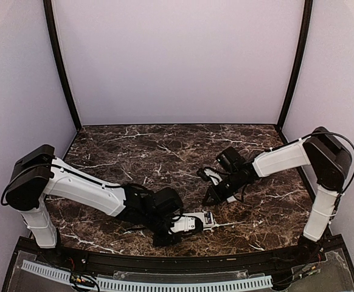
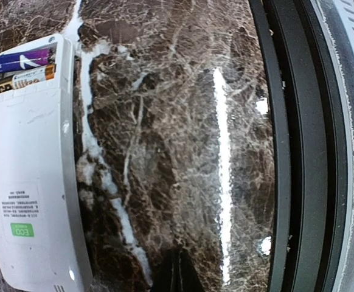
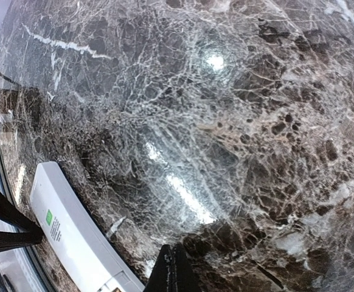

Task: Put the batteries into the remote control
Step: Adjust the remote control without the battery cover at the center of the board.

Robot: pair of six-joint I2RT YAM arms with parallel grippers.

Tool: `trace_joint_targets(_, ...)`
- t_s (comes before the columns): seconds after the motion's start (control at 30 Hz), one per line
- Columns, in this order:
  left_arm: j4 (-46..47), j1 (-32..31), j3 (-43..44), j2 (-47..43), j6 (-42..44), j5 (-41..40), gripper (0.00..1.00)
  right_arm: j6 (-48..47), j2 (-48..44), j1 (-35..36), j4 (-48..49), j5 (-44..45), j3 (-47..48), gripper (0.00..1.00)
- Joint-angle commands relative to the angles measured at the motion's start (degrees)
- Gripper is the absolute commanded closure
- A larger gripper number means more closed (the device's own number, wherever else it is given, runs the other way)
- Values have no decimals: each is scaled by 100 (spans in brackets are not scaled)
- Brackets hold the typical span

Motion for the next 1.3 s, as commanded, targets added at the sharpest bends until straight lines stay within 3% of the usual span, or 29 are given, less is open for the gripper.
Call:
trace_joint_targets(0.0, -221, 8, 10, 217, -108, -631, 100, -76, 21, -12, -44, 1, -238, 100)
trace_joint_targets(0.73, -59, 457, -28, 434, -101, -1774, 100, 311, -431, 193, 215, -461, -898, 100)
trace_joint_targets(1.27, 461, 851, 36, 680, 59, -1785, 100, 1228, -1000, 427, 362, -212, -1248, 100)
